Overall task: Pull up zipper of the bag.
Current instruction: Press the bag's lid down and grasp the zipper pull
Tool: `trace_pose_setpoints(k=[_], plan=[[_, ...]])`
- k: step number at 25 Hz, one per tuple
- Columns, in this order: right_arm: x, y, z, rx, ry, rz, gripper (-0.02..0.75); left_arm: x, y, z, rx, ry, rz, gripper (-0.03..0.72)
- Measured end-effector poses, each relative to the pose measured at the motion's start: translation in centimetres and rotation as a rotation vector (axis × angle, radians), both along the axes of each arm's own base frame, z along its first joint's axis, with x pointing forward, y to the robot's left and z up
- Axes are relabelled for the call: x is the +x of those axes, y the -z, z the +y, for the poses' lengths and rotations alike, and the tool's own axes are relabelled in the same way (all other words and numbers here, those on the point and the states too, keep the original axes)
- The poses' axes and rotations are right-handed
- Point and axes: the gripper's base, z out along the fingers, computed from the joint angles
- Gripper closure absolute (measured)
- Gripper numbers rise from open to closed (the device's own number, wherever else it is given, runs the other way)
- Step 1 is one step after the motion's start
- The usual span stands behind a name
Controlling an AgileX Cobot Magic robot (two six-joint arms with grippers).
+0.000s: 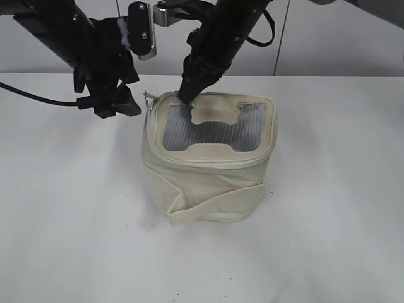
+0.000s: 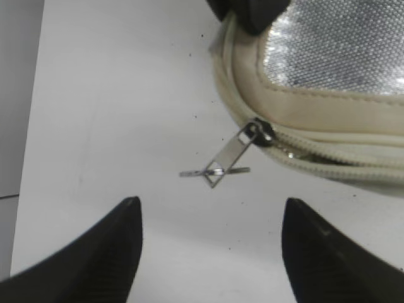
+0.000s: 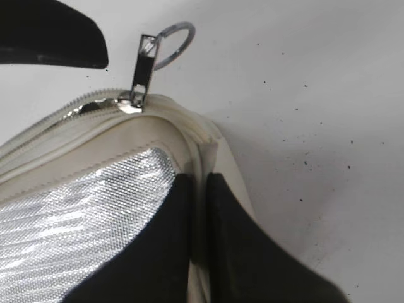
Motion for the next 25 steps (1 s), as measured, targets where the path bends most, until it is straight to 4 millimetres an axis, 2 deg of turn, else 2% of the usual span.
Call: trace_pose_setpoints(k=[9,18,23,25], plan=[[0.1,0.0,-0.1,0.001,0.028,0.004,0.7,-1.1,-0.1,-2.4,0.033,0.108,-0.055,0.179],[-1.0,-0.1,1.7,-0.083,-0.051,-0.081,0.7,-1.0,-0.1,-2.4,0.07,0.138,-0.084,0.18],[-1.1,-0.1,1.8,-0.088,-0.058,-0.087,0.7,-1.0,-0.1,-2.4,0.074,0.138,-0.088,0.187],[-1.1,-0.1,1.8,-0.087,-0.058,-0.087,0.7,-1.0,-0.1,-2.4,0.075,0.139,-0.085,0.217]])
